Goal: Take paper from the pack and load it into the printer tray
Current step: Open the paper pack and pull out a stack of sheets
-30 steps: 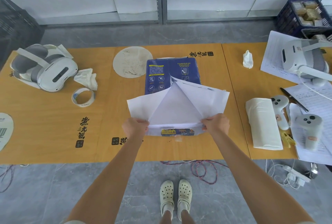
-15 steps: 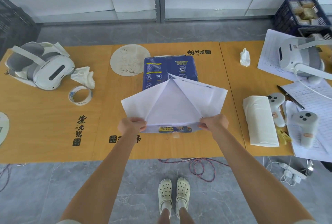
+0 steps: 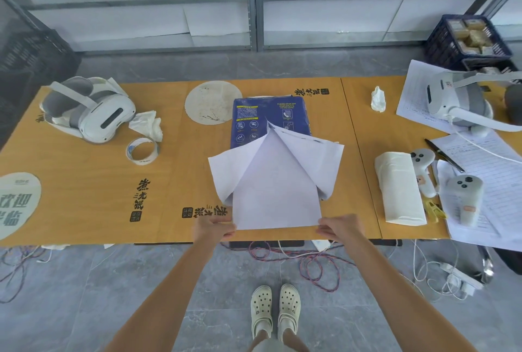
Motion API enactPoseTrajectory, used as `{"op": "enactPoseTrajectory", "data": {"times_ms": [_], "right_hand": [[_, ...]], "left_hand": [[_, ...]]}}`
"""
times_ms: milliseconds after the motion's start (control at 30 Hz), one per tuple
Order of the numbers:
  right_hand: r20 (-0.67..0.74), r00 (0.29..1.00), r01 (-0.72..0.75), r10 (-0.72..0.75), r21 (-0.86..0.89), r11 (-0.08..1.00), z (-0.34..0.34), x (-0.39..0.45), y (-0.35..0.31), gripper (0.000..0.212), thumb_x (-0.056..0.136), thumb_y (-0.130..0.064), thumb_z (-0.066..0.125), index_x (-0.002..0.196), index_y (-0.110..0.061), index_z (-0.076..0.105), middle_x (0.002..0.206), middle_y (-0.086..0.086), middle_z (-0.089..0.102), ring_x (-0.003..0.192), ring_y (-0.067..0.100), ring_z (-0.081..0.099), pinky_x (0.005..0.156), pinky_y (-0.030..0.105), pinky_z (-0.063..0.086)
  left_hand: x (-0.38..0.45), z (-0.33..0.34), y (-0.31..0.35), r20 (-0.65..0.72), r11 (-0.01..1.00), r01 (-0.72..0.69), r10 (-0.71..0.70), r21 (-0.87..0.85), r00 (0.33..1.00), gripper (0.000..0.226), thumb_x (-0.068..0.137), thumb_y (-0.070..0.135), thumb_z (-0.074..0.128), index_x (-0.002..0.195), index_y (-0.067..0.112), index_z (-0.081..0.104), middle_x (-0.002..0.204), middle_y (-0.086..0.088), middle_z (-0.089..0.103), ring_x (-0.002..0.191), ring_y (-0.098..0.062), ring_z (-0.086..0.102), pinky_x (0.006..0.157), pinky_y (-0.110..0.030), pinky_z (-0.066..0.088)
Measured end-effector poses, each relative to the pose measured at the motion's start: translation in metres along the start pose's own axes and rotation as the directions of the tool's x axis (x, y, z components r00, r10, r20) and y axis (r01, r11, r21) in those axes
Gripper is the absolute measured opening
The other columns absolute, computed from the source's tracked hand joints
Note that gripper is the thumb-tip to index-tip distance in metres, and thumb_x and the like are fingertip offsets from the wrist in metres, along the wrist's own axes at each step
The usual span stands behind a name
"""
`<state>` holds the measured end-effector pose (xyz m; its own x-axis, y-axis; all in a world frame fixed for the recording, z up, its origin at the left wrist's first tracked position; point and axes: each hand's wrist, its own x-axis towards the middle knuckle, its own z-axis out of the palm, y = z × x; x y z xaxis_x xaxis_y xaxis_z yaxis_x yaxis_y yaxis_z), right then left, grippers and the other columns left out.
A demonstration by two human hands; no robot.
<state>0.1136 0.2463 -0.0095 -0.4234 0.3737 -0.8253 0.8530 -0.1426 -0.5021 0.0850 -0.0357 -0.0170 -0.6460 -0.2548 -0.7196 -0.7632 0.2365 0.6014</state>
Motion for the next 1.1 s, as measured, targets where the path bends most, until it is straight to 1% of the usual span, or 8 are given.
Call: {"op": "enactPoseTrajectory", "data": {"times_ms": [100,233,300,400,567,733,867,1100], "right_hand": [[0.001,1.000,0.002,-0.002,0.016,1.000,-0.006,-0.005,0.021,0.011,0.072,0.004,0.072,0.074,0.013,0.065,0.066,0.021,0.067,0.062,0.025,0.068,0.047,0.021,0.056],[0.018,0.999,0.051,-0.052,0.019,0.998,-0.010,-0.006,0.041,0.007,0.074,0.001,0.072,0.076,0.006,0.068,0.071,0.018,0.069,0.069,0.024,0.069,0.073,0.031,0.059],[0.028,0.995,0.099,-0.099,-0.005,0.995,-0.008,-0.006,0.041,0.004,0.076,-0.003,0.069,0.079,-0.001,0.068,0.075,0.013,0.068,0.071,0.022,0.067,0.081,0.034,0.056],[0.020,0.984,0.175,-0.174,-0.031,0.984,-0.002,-0.007,0.031,0.021,0.077,-0.011,0.065,0.098,-0.014,0.062,0.072,0.008,0.062,0.067,0.022,0.058,0.068,0.035,0.049],[0.046,0.937,0.349,-0.346,-0.084,0.933,0.020,0.002,0.013,0.040,0.080,-0.012,0.062,0.115,-0.027,0.053,0.079,0.011,0.063,0.059,0.018,0.051,0.051,0.027,0.038],[0.090,0.920,0.391,-0.382,-0.134,0.910,0.033,0.007,0.006,0.046,0.081,-0.014,0.063,0.124,-0.022,0.048,0.088,0.017,0.066,0.072,0.026,0.059,0.057,0.030,0.044],[0.034,0.926,0.377,-0.376,-0.157,0.913,0.030,0.011,-0.001,0.045,0.083,-0.018,0.064,0.126,-0.014,0.050,0.086,0.011,0.061,0.076,0.025,0.056,0.057,0.030,0.043],[0.004,0.933,0.355,-0.359,-0.156,0.922,0.026,0.021,-0.008,0.034,0.085,-0.014,0.060,0.118,-0.007,0.056,0.097,0.020,0.064,0.082,0.029,0.060,0.073,0.040,0.050]], "left_hand": [[-0.010,0.000,-0.018,0.029,0.999,0.026,-0.025,-0.041,0.999,0.019,0.069,-0.003,0.076,0.083,0.009,0.069,0.069,-0.011,0.070,0.050,-0.010,0.068,0.052,-0.015,0.056],[-0.013,0.000,-0.034,0.059,0.998,0.053,-0.051,-0.024,0.997,0.024,0.069,0.001,0.075,0.092,0.007,0.070,0.074,-0.009,0.073,0.064,-0.018,0.072,0.078,-0.029,0.059],[-0.014,0.001,-0.032,0.091,0.999,0.031,-0.028,-0.032,0.995,0.019,0.072,-0.001,0.073,0.090,0.006,0.069,0.077,-0.009,0.070,0.068,-0.019,0.068,0.073,-0.026,0.058],[-0.009,0.006,-0.021,0.123,0.999,0.007,-0.001,-0.051,0.992,0.017,0.077,0.001,0.069,0.093,0.003,0.067,0.084,-0.010,0.068,0.075,-0.022,0.065,0.064,-0.017,0.053],[0.017,0.018,-0.004,0.154,0.995,-0.052,0.065,-0.089,0.986,0.015,0.081,0.004,0.063,0.095,0.009,0.066,0.095,-0.011,0.068,0.099,-0.031,0.063,0.096,-0.045,0.049],[0.023,0.023,0.002,0.070,0.984,-0.144,0.152,-0.102,0.986,0.029,0.081,0.006,0.063,0.110,0.004,0.059,0.108,-0.013,0.067,0.091,-0.025,0.060,0.085,-0.041,0.048],[0.010,0.032,0.006,-0.043,0.957,-0.283,0.286,0.066,0.957,0.024,0.083,0.011,0.062,0.106,0.007,0.059,0.091,-0.004,0.064,0.083,-0.020,0.058,0.070,-0.029,0.044],[0.002,0.038,0.008,-0.126,0.926,-0.349,0.367,0.146,0.922,0.027,0.081,0.011,0.064,0.108,0.006,0.061,0.100,-0.004,0.063,0.085,-0.017,0.055,0.070,-0.028,0.043]]}}
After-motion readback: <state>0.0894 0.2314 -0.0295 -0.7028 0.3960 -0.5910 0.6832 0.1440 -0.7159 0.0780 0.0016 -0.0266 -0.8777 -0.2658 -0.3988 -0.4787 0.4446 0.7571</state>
